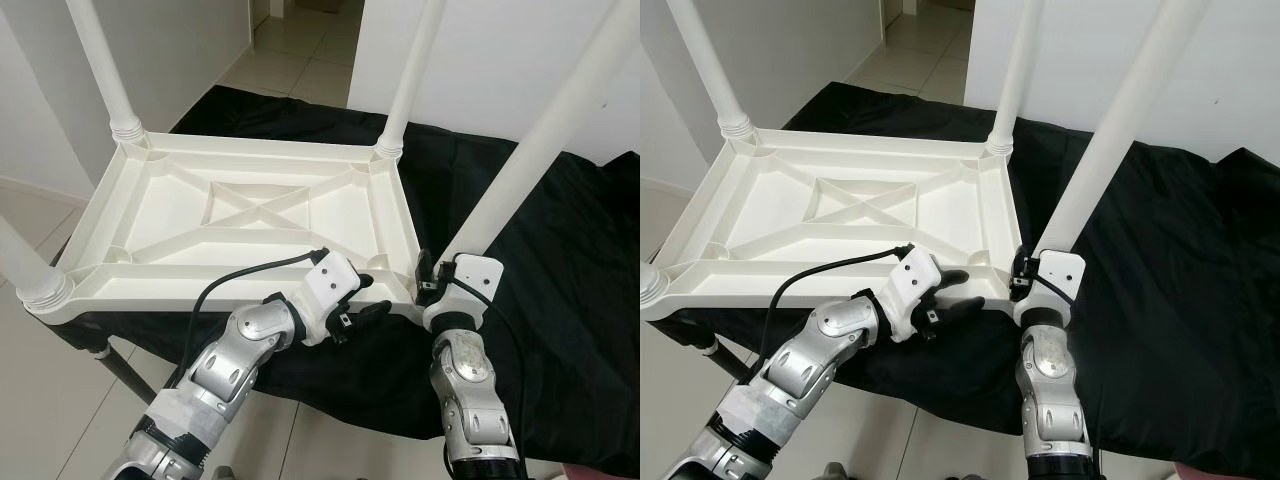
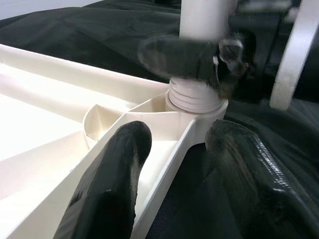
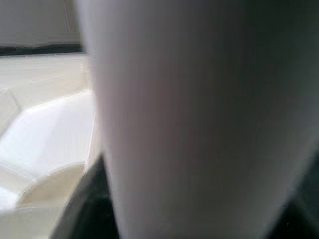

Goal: Building children table

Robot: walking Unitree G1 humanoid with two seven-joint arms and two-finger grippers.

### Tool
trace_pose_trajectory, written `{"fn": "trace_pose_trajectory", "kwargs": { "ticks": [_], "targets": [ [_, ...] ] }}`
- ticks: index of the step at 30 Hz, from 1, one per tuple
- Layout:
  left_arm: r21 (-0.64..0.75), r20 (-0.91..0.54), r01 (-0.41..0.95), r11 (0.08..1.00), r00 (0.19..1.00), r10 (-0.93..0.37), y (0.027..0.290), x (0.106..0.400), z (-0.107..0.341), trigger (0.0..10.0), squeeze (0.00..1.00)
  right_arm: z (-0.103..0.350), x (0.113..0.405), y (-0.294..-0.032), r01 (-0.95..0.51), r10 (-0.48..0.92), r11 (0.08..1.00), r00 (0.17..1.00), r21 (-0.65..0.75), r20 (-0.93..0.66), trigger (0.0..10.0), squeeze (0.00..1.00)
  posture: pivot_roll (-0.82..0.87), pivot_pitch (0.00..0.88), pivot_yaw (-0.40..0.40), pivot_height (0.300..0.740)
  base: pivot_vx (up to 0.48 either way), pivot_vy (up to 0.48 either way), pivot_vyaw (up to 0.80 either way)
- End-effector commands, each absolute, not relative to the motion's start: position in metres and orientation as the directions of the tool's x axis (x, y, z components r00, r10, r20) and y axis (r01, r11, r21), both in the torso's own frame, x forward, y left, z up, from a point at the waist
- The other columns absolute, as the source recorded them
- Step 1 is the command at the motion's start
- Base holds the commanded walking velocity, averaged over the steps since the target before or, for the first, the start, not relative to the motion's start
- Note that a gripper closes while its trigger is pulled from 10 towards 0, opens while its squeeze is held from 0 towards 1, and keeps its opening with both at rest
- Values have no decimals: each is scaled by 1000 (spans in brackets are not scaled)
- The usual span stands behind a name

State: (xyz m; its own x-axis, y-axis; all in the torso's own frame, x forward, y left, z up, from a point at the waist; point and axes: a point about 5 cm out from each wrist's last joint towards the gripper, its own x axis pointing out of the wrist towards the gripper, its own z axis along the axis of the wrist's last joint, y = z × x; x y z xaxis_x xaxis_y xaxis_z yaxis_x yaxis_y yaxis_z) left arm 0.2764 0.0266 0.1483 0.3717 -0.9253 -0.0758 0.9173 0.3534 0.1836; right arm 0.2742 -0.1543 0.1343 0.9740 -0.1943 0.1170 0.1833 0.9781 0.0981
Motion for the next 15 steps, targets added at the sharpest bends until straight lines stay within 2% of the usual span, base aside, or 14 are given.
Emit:
{"fn": "trace_pose_trajectory", "kwargs": {
  "ticks": [1,11,12,13,14,15],
  "targets": [
    [184,-90,931,316,336,-938,24,275,149,10000,0,123,269,-157,197,-206,971,977,136,58,10000,1000,5,96,-56,740,0,0,0],
    [187,-93,928,323,345,-934,26,275,148,10000,0,132,270,-162,128,-142,985,983,115,115,10000,1000,14,95,-60,740,0,0,0],
    [190,-94,926,325,347,-933,27,275,148,10000,0,132,271,-164,97,-110,990,986,103,126,10000,788,10,94,-64,740,0,0,0],
    [190,-94,926,325,347,-933,27,275,148,10000,0,132,271,-164,97,-110,990,986,103,126,10000,788,10,94,-64,740,0,0,0],
    [190,-94,926,327,349,-932,28,275,149,10000,0,132,272,-167,66,-78,993,988,94,132,10000,0,3,97,-66,740,0,0,0],
    [193,-94,924,330,352,-931,28,275,148,10000,0,129,272,-168,17,-27,997,990,69,138,10000,0,-3,97,-64,740,0,0,0]
  ]
}}
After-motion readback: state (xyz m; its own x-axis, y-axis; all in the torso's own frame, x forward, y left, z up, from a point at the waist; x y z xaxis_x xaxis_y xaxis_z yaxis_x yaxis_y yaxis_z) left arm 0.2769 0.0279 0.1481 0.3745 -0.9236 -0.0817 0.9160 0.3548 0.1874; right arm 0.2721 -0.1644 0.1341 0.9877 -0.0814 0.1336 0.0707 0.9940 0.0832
